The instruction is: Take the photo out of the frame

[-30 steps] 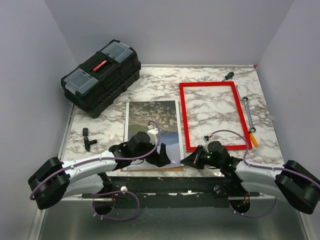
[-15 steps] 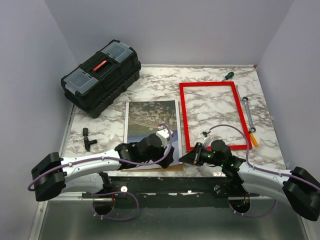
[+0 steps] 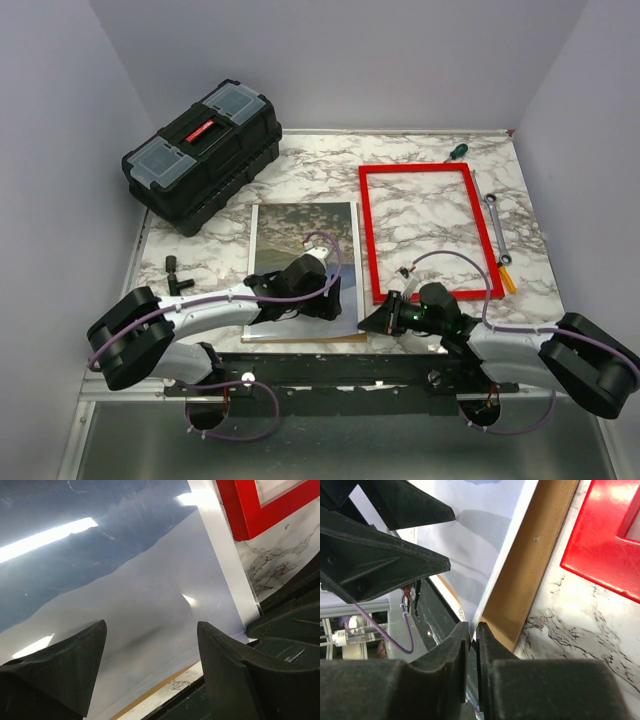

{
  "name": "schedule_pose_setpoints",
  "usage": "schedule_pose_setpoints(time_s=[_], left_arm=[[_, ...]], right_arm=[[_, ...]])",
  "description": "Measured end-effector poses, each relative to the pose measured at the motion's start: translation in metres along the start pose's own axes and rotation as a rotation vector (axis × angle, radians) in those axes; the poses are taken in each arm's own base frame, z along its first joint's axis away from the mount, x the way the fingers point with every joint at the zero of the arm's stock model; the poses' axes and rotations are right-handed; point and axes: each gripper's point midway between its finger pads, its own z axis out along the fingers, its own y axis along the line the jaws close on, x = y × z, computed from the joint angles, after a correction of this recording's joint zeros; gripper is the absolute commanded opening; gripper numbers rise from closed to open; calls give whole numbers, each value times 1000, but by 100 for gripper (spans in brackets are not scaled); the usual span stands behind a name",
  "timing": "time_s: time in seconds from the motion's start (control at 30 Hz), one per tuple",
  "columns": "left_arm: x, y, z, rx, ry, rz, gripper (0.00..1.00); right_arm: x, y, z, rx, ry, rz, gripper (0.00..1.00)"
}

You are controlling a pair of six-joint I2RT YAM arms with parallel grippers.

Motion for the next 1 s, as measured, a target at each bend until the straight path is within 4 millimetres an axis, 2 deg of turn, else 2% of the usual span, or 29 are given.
schedule_pose_setpoints(time_s=[0.33,0.47,0.6,0.73,1.0], left_arm=[[2,-9,11,46,2,-78,73],[1,-10,11,57,-8,-88,73],[1,-11,11,62,-13,-88,73],[-3,-13,7,72,-26,-88,73],[-7,-16,2,82,-41,-83,74]], right_arm=[[2,-2,2,-14,-4,5,39],[0,1,2,-29,-9,6,38],[2,1,3,-31,-2,8,29],[5,2,4,-41,16,9,33],[16,5,6,-91,80,-14,33]])
